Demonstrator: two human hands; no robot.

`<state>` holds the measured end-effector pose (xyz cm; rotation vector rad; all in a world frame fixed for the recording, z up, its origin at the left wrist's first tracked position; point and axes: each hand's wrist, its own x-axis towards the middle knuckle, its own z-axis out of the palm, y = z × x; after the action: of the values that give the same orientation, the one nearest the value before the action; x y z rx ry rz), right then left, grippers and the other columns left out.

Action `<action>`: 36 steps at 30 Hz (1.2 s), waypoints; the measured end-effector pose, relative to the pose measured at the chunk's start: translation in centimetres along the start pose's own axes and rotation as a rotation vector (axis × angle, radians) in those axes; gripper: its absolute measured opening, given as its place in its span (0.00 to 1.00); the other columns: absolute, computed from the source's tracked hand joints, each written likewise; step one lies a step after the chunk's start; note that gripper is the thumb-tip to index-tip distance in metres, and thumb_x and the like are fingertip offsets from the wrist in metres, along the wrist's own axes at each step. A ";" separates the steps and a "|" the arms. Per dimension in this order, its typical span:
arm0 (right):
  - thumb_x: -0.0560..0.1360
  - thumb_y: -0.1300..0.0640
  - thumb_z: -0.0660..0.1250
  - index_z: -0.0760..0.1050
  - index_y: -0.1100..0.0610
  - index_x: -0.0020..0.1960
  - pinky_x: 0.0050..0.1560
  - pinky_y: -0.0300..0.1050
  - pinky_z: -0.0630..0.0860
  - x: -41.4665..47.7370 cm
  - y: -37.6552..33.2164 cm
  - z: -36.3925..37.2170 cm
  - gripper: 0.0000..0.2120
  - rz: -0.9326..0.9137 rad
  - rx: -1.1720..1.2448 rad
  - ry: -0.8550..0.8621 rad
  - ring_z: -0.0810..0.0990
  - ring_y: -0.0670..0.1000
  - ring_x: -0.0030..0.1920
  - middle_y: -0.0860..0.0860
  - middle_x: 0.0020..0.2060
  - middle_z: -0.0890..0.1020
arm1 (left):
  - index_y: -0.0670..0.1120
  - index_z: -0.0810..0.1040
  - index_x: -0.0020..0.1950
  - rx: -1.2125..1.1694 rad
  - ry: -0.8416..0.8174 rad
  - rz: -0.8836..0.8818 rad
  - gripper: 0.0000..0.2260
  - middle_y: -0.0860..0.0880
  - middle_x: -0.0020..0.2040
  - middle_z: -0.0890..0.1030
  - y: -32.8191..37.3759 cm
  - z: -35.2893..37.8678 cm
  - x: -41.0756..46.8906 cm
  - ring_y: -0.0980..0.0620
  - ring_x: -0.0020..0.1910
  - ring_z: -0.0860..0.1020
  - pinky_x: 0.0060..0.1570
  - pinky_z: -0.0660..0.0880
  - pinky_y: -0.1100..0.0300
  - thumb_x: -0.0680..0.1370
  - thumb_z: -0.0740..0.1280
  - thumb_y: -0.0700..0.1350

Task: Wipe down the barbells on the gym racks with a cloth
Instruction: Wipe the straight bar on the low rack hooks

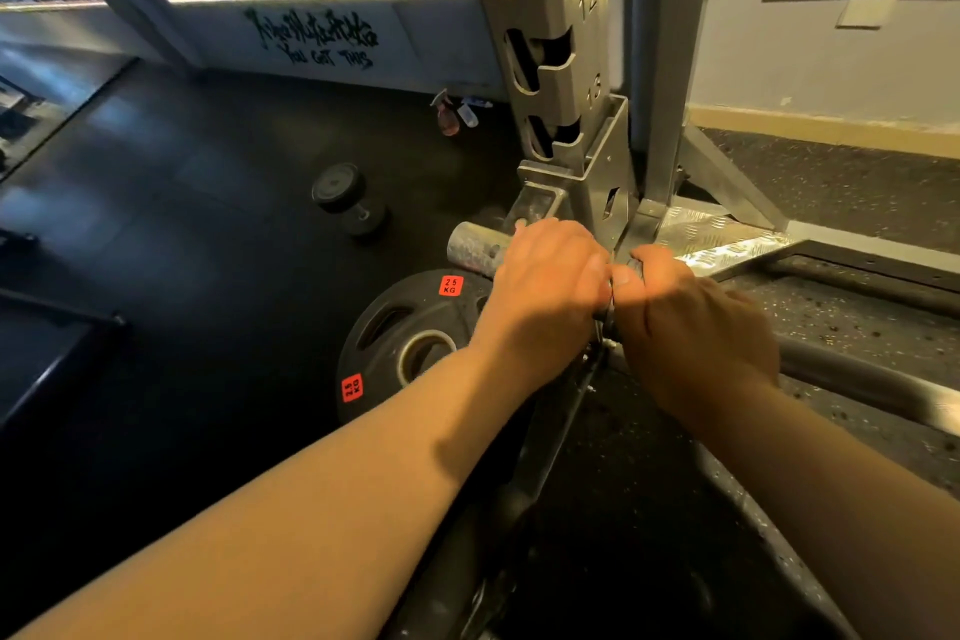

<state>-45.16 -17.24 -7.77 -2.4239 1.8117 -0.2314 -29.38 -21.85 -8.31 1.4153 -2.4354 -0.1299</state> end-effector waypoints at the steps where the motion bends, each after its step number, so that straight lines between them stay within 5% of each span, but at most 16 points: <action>1: 0.80 0.52 0.57 0.76 0.60 0.60 0.41 0.52 0.79 0.0 0.0 0.0 0.16 -0.007 0.006 0.011 0.85 0.61 0.46 0.63 0.61 0.80 | 0.43 0.80 0.49 -0.072 0.012 0.037 0.11 0.45 0.49 0.79 -0.6 -0.3 -0.2 0.45 0.51 0.76 0.57 0.71 0.47 0.80 0.59 0.43; 4: 0.82 0.49 0.50 0.74 0.58 0.64 0.41 0.48 0.74 0.0 0.1 0.1 0.21 0.016 0.014 0.028 0.84 0.58 0.47 0.59 0.60 0.80 | 0.43 0.79 0.48 -0.193 0.030 -0.042 0.12 0.47 0.48 0.78 -1.4 -1.6 -0.3 0.47 0.49 0.75 0.55 0.71 0.47 0.81 0.57 0.46; 9: 0.79 0.51 0.58 0.74 0.61 0.62 0.35 0.49 0.77 0.0 0.2 0.3 0.17 0.001 0.047 -0.016 0.83 0.60 0.38 0.61 0.54 0.81 | 0.44 0.80 0.45 -0.220 0.173 -0.394 0.11 0.50 0.42 0.78 -1.1 -2.4 0.1 0.45 0.46 0.77 0.47 0.72 0.54 0.78 0.59 0.46; 13: 0.80 0.51 0.63 0.74 0.58 0.62 0.36 0.45 0.70 0.0 0.4 0.6 0.14 0.000 0.026 0.025 0.83 0.58 0.40 0.59 0.57 0.80 | 0.50 0.74 0.41 -0.078 0.068 -0.175 0.11 0.54 0.40 0.74 0.5 -1.3 -0.1 0.52 0.45 0.71 0.55 0.71 0.45 0.81 0.58 0.49; 16: 0.83 0.45 0.47 0.70 0.56 0.69 0.40 0.44 0.67 -0.1 0.7 0.9 0.24 0.039 0.038 0.071 0.83 0.55 0.47 0.56 0.61 0.79 | 0.48 0.76 0.46 -0.197 0.035 -0.062 0.06 0.52 0.48 0.76 -1.0 -1.8 -1.0 0.52 0.51 0.73 0.59 0.68 0.52 0.82 0.62 0.46; 19: 0.81 0.42 0.33 0.66 0.58 0.72 0.40 0.45 0.67 -0.1 0.6 0.9 0.34 0.044 0.068 0.073 0.83 0.56 0.48 0.58 0.61 0.80 | 0.51 0.76 0.48 -0.225 0.050 -0.255 0.06 0.53 0.50 0.75 -3.0 -2.9 -1.4 0.54 0.53 0.73 0.54 0.71 0.58 0.82 0.61 0.48; 21: 0.82 0.43 0.38 0.66 0.58 0.71 0.41 0.46 0.68 0.0 0.4 0.8 0.30 0.082 0.071 0.017 0.81 0.56 0.47 0.58 0.59 0.79 | 0.49 0.77 0.47 -0.221 0.152 -0.455 0.08 0.53 0.47 0.76 -3.1 -3.1 -0.4 0.55 0.49 0.75 0.51 0.75 0.57 0.83 0.61 0.46; 24: 0.81 0.49 0.51 0.72 0.57 0.62 0.43 0.52 0.77 0.6 -0.6 -0.3 0.19 0.141 0.164 -0.018 0.78 0.55 0.44 0.56 0.53 0.77 | 0.45 0.80 0.53 -0.198 0.063 -0.662 0.09 0.48 0.49 0.79 -0.9 -2.9 1.9 0.50 0.52 0.77 0.59 0.75 0.51 0.82 0.63 0.47; 26: 0.80 0.54 0.57 0.76 0.58 0.58 0.47 0.51 0.81 1.1 -1.6 -0.7 0.14 0.126 0.162 -0.034 0.80 0.55 0.47 0.57 0.54 0.77 | 0.46 0.79 0.58 -0.193 0.013 -0.443 0.09 0.47 0.55 0.78 1.5 -2.0 1.3 0.47 0.58 0.75 0.64 0.70 0.51 0.83 0.62 0.47; 29: 0.80 0.56 0.56 0.77 0.59 0.56 0.40 0.47 0.77 1.6 -1.7 0.4 0.13 0.125 0.246 -0.001 0.77 0.52 0.41 0.54 0.47 0.77 | 0.45 0.78 0.52 -0.188 -0.073 -0.186 0.05 0.47 0.51 0.77 1.0 -2.6 0.3 0.50 0.52 0.73 0.58 0.70 0.52 0.83 0.63 0.44; 33: 0.83 0.48 0.52 0.73 0.57 0.58 0.39 0.48 0.69 1.4 -1.4 1.8 0.17 0.178 0.346 0.150 0.74 0.51 0.37 0.53 0.42 0.74 | 0.45 0.78 0.46 -0.329 -0.026 -0.472 0.10 0.47 0.40 0.81 -3.0 -4.5 0.3 0.52 0.40 0.81 0.49 0.80 0.53 0.84 0.61 0.46; 36: 0.84 0.49 0.53 0.73 0.57 0.56 0.36 0.45 0.64 1.5 -1.4 2.1 0.14 0.189 0.352 0.198 0.70 0.48 0.34 0.52 0.41 0.73 | 0.47 0.78 0.45 -0.320 0.097 -0.618 0.11 0.51 0.43 0.79 -4.0 -3.6 0.7 0.55 0.42 0.79 0.47 0.76 0.59 0.84 0.60 0.46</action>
<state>-43.00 -18.33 -9.52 -2.0374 1.8721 -0.7273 -25.24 -24.18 -5.69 1.9018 -1.7269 -0.5461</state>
